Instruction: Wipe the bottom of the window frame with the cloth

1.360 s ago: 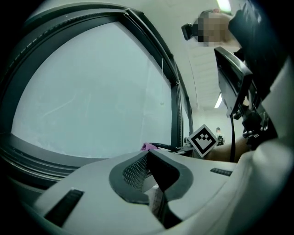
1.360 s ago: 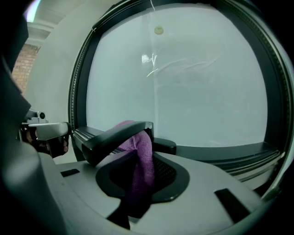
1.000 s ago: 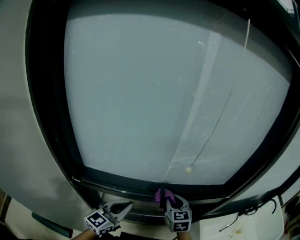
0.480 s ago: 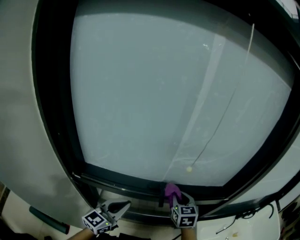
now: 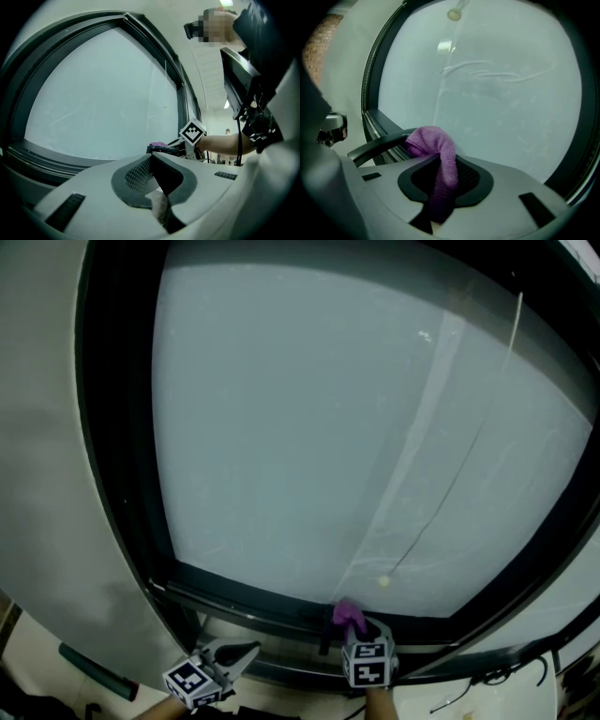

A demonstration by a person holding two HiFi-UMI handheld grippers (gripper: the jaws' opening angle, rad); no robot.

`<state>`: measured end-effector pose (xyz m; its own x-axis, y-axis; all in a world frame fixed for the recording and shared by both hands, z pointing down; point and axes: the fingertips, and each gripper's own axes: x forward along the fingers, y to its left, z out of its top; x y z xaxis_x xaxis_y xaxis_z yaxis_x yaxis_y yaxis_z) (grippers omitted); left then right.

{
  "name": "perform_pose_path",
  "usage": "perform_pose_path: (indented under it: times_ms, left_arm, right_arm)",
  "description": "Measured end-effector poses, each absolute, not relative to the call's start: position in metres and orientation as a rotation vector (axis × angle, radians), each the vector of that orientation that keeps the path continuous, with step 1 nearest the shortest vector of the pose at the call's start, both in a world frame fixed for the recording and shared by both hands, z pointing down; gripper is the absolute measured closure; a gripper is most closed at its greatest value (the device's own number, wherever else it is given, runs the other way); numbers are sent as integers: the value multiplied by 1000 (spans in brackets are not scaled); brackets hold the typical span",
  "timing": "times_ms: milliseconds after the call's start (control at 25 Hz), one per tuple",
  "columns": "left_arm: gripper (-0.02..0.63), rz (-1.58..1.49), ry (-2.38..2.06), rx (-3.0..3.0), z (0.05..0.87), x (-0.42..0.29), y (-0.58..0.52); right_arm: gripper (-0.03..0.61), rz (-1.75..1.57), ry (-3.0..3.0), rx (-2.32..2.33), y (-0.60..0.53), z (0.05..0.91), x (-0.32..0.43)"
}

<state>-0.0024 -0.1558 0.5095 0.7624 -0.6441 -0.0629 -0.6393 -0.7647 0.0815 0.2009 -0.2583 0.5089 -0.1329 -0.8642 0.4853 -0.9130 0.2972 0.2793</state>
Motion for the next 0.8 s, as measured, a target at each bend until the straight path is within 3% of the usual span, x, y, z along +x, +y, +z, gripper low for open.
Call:
perform_pose_path:
  times_ms: [800]
  left_arm:
    - [611,-253,-1040,2944,491,66,-180]
  right_arm:
    - [492,182,-2013,1526,-261,522,253]
